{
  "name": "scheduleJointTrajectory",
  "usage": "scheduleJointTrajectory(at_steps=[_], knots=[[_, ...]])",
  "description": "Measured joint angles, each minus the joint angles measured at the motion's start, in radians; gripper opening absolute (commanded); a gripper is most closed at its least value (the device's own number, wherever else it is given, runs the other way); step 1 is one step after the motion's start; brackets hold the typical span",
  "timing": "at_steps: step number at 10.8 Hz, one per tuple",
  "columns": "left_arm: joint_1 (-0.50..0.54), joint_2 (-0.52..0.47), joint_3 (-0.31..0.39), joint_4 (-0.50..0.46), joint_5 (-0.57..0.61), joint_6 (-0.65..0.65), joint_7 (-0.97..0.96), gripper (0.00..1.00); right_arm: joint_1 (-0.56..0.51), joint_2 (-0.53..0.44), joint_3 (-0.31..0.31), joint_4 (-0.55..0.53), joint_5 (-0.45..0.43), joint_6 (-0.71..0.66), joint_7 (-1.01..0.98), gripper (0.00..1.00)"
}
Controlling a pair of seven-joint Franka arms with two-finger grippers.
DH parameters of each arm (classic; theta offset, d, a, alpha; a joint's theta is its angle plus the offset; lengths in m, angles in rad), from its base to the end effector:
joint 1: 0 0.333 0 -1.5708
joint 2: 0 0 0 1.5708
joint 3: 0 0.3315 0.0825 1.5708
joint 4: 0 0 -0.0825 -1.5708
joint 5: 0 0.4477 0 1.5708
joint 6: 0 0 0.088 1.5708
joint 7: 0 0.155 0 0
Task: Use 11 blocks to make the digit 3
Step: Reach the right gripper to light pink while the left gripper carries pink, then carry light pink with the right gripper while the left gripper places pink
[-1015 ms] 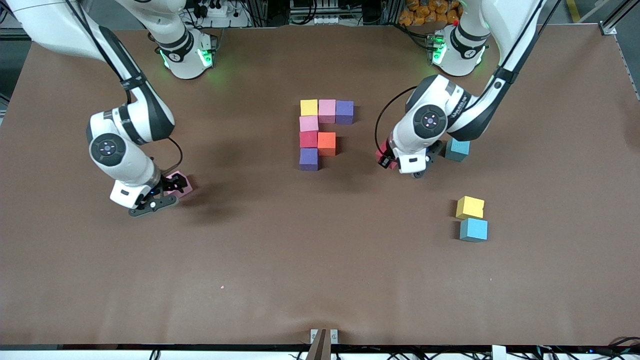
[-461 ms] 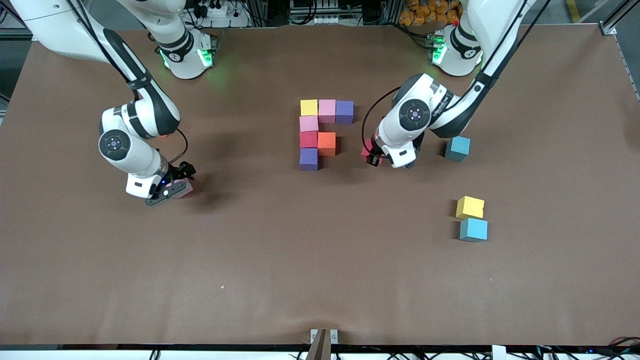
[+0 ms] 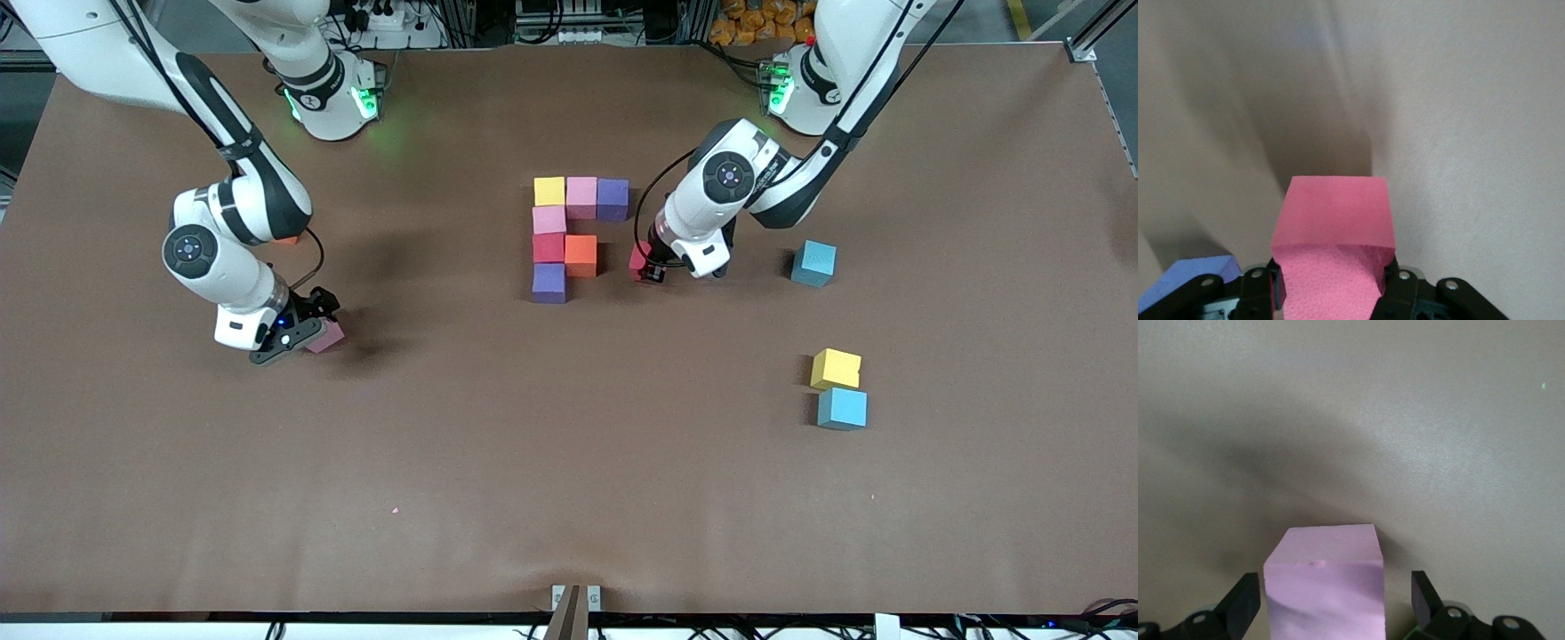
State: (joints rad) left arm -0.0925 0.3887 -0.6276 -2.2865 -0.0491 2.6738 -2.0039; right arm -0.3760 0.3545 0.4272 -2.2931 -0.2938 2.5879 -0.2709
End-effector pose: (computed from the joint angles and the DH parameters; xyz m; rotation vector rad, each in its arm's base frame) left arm 0.4214 -0.4011 0.1349 2.3270 1.9028 -0.3439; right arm 0.5618 0.0446 0.1189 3.0172 0.8544 -0.0194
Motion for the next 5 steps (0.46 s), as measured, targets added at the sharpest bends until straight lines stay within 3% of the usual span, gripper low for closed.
scheduleJointTrajectory(at_steps=[1,5], knots=[[0.0,0.0,-0.007,-0.019,-0.038,0.051,-0.002,0.0,0.0,0.0,0.0,-0.008,0.0,0.02,0.0,1.0],[-0.003,0.008,-0.022,-0.046,-0.149,0.139,-0.005,0.0,0.0,0.008,0.001,-0.031,0.0,0.06,-0.012,0.53]])
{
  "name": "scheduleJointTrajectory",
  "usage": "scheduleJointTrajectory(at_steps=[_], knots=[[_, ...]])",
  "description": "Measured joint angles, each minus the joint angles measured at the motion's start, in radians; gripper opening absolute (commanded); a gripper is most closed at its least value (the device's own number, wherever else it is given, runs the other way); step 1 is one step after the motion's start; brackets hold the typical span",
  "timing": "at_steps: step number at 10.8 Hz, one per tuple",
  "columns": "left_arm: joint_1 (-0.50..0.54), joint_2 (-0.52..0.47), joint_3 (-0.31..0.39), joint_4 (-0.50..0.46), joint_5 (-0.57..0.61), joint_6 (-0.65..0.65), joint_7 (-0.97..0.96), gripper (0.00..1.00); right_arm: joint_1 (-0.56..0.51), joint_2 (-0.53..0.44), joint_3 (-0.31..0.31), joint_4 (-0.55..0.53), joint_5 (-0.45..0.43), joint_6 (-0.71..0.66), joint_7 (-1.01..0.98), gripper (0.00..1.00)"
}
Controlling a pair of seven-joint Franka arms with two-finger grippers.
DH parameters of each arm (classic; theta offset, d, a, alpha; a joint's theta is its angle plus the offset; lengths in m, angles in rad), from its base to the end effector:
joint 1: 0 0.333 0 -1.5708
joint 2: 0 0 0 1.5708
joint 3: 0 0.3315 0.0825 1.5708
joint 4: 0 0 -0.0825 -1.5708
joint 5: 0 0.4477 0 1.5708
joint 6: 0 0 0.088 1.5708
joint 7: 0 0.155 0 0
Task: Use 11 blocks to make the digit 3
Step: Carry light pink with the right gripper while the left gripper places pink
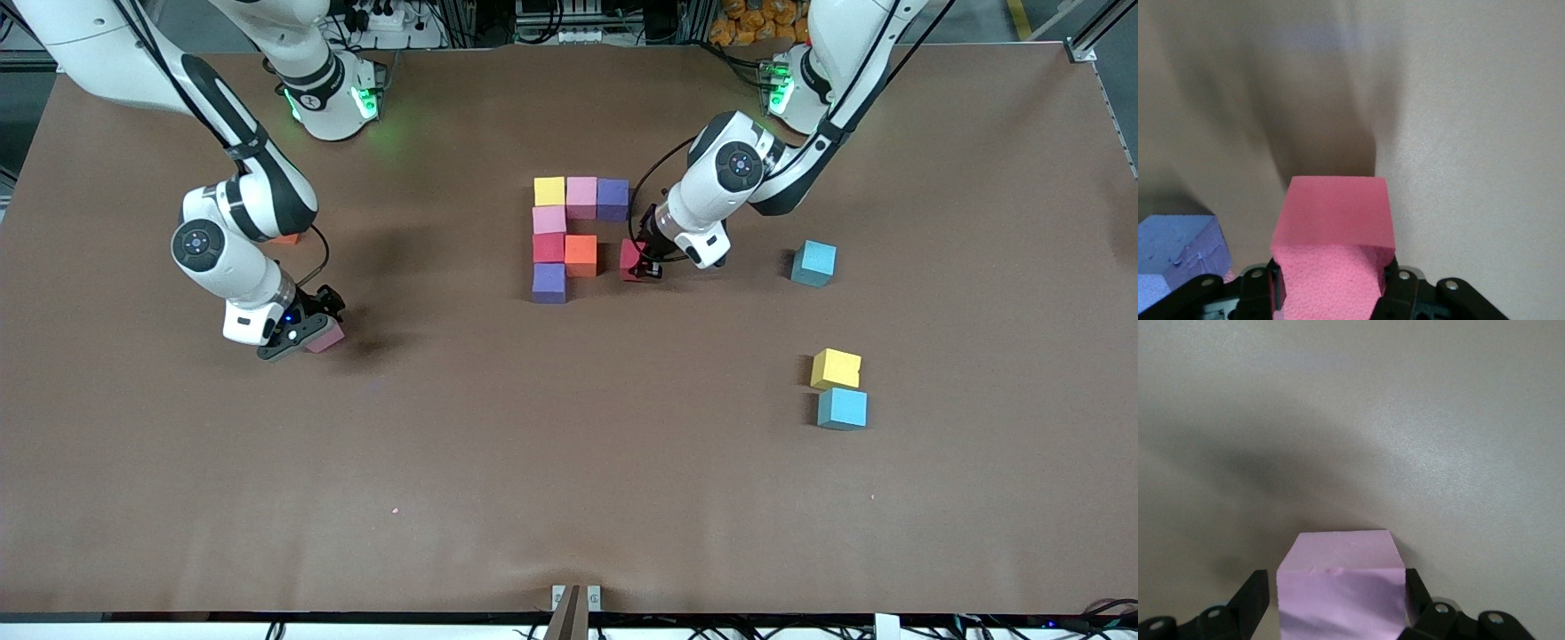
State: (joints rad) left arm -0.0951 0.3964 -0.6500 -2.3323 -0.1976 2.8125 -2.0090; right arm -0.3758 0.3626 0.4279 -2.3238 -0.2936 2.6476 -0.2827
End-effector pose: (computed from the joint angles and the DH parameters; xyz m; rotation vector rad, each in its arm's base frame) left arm 0.4110 -0.4065 0.1293 2.1289 1.9911 -0.4076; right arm 0.5534 0.0496 0.1088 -3.0083 -0.8794 -0.0182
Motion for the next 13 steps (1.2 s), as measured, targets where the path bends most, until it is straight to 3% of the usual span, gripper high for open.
scheduleJointTrajectory(at_steps=[5,9,13], knots=[[-0.042,0.034,-0.002,-0.002,-0.018,0.062,-0.062,0.0,0.013,-0.001,0.008,0.038,0.003,-0.001,0.014,0.51],[-0.056,0.039,-0.003,-0.001,-0.018,0.069,-0.075,0.0,0.191,0.0,0.016,0.208,0.015,-0.129,0.298,0.5],[-0.067,0.044,-0.003,0.001,-0.036,0.071,-0.076,0.0,0.383,0.044,0.016,0.39,0.211,-0.206,0.489,0.5]])
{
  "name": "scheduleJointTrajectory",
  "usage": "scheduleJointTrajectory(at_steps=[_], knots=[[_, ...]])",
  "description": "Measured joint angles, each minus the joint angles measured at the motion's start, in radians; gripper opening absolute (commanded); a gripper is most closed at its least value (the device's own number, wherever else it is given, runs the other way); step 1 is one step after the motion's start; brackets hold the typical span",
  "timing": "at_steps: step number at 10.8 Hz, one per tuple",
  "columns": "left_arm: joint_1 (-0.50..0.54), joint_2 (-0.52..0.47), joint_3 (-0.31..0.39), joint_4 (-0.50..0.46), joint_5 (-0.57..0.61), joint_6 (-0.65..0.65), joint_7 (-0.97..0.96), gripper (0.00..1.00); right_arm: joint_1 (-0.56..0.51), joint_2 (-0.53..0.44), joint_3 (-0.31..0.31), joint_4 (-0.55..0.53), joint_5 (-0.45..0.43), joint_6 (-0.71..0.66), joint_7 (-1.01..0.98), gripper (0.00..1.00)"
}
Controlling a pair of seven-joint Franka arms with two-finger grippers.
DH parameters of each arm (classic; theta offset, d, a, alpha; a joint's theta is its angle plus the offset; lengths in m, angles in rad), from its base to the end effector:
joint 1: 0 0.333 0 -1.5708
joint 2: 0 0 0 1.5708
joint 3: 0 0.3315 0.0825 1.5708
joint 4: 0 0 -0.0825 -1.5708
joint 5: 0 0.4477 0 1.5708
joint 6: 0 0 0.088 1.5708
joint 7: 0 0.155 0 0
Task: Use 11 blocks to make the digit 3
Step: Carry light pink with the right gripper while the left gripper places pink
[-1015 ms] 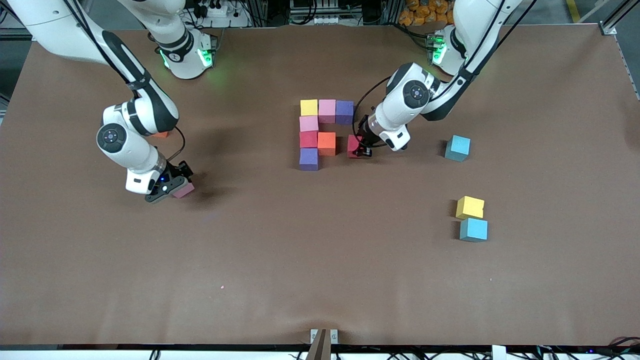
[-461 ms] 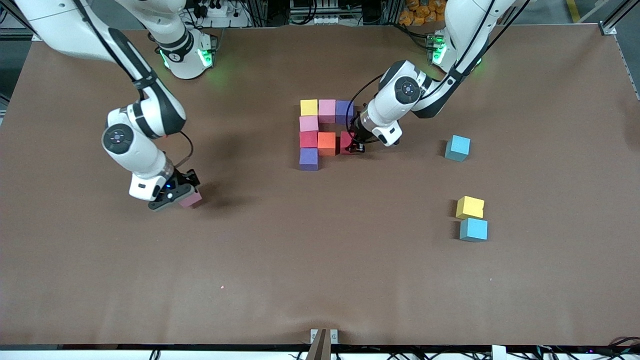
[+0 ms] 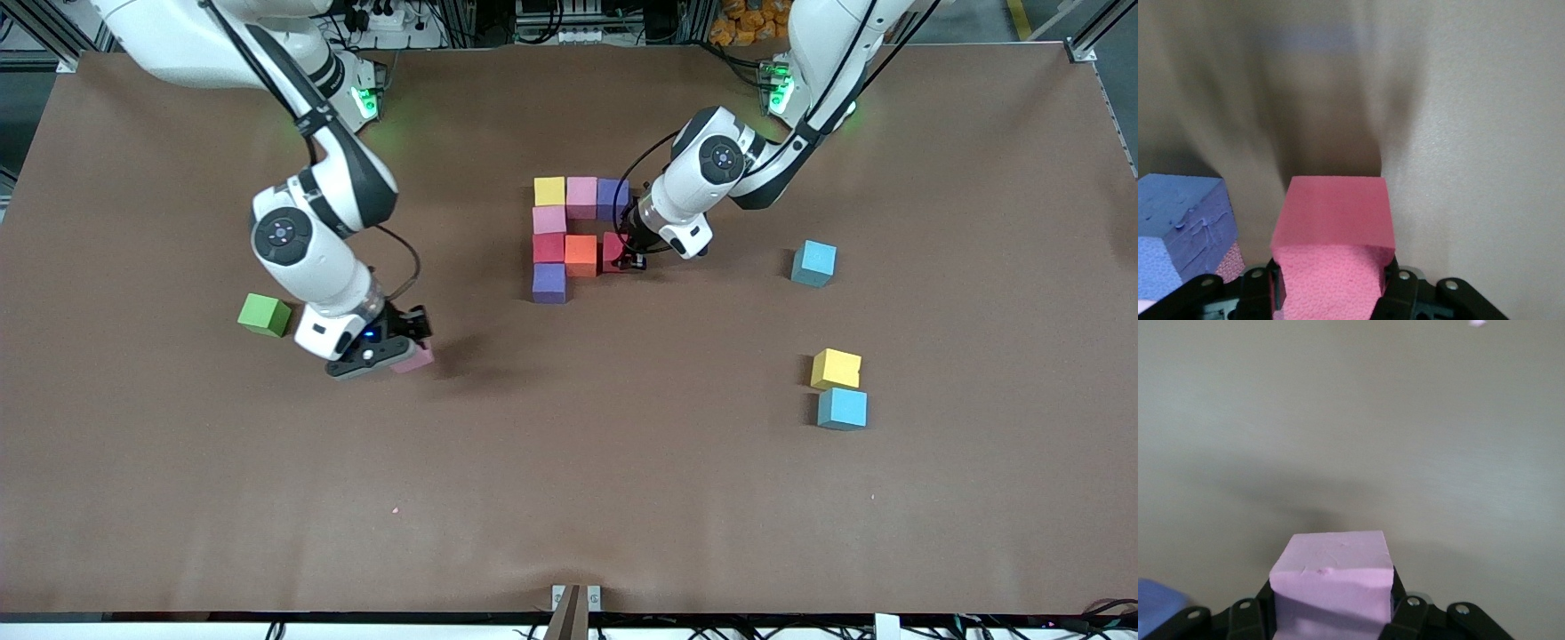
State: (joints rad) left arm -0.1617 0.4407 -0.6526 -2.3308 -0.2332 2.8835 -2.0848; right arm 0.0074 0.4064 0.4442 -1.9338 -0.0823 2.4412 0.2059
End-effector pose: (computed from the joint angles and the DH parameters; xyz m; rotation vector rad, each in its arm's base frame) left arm 0.3841 -0.4352 0.1170 2.0536 2.0411 -0.4590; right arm 0.6271 0.2956 0.2332 -2.9614 -0.3888 -0.1492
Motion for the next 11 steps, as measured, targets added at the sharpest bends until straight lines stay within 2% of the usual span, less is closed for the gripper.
scheduleJointTrajectory(at_steps=[2,5,8,9,10,11], knots=[[-0.004,0.004,0.0,0.003,-0.003,0.002,0.0,0.0,0.13,0.071,-0.041,0.133,0.029,-0.071,0.147,0.5],[-0.007,0.012,0.0,0.01,-0.003,0.003,0.0,0.0,0.374,0.221,-0.193,0.317,0.031,-0.083,0.341,0.5],[-0.011,0.025,0.001,0.02,-0.003,0.003,0.0,0.02,0.477,0.337,-0.256,0.411,0.032,-0.081,0.434,0.5],[-0.012,0.032,0.002,0.022,-0.003,0.003,0.0,0.09,0.494,0.356,-0.265,0.42,0.032,-0.081,0.448,0.5],[-0.012,0.037,0.002,0.023,-0.003,0.004,0.0,0.49,0.502,0.362,-0.266,0.421,0.033,-0.083,0.456,0.5],[-0.012,0.039,0.003,0.024,-0.003,0.004,0.0,0.99,0.509,0.364,-0.266,0.419,0.036,-0.088,0.469,0.5]])
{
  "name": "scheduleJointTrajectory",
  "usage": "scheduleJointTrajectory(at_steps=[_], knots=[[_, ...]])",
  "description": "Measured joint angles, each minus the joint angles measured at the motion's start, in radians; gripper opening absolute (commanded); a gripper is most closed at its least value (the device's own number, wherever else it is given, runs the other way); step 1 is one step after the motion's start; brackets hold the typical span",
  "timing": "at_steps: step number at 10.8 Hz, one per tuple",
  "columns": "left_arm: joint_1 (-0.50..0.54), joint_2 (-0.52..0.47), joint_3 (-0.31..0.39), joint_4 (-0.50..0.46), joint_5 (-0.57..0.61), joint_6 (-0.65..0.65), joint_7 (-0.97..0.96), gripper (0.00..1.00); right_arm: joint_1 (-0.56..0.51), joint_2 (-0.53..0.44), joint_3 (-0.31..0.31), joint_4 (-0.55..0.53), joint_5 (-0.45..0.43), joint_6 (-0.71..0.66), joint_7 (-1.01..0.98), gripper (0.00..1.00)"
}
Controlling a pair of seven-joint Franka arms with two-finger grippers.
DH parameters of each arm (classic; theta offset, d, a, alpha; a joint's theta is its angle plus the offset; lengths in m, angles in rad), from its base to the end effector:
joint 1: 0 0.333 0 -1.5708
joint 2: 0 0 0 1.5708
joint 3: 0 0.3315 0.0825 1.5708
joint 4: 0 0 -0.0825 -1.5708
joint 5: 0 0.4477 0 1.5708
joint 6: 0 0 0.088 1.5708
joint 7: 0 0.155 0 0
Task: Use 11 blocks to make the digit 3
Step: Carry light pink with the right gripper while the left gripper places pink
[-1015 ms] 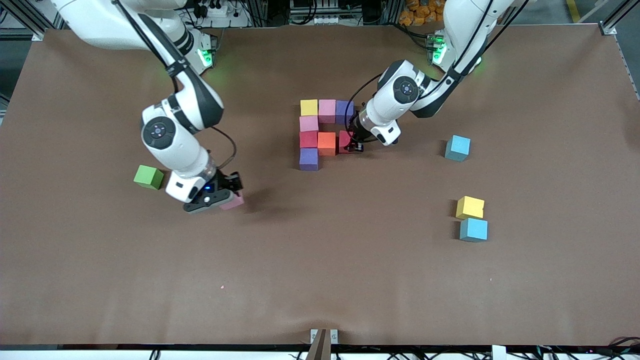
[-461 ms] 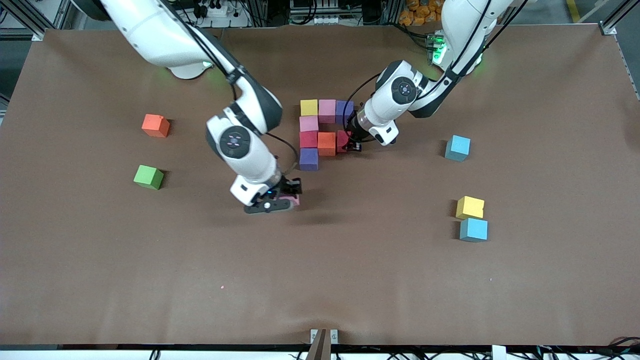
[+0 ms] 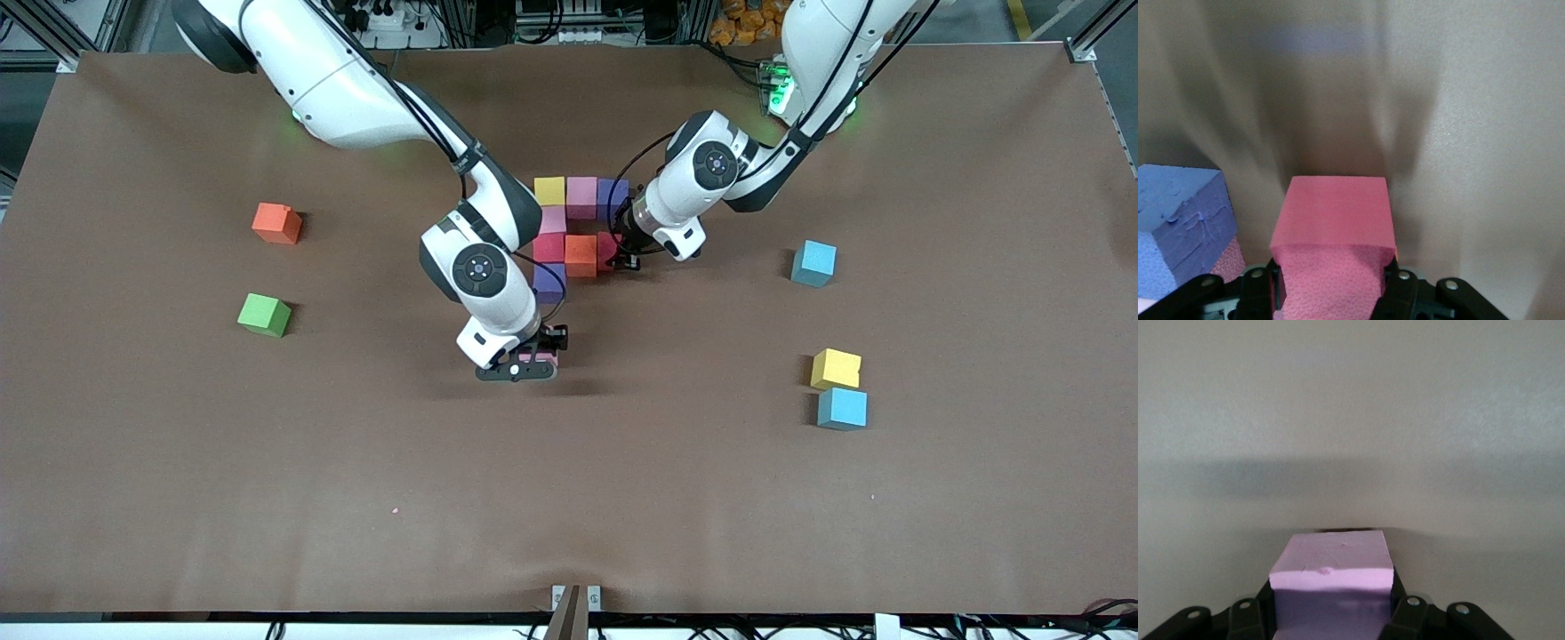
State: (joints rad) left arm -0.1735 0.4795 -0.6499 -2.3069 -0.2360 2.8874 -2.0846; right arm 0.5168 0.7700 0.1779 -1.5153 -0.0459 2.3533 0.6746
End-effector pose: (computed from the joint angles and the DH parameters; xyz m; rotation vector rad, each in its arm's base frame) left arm 0.3826 -0.4438 0.1082 2.0503 2.0459 -0.4907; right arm 0.6120 0.4876 0.1413 -3.0231 0.0046 -0.0097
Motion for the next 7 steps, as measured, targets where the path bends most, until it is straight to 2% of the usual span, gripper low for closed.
scheduleJointTrajectory(at_steps=[4,7], knots=[[0.0,-0.003,0.0,0.006,0.0,0.001,0.043,1.0,0.036,-0.007,0.001,-0.027,0.001,-0.016,0.035,0.5],[0.003,-0.061,-0.001,0.023,0.0,-0.059,0.048,1.0,0.06,-0.016,-0.001,-0.052,-0.001,-0.016,0.064,0.5]])
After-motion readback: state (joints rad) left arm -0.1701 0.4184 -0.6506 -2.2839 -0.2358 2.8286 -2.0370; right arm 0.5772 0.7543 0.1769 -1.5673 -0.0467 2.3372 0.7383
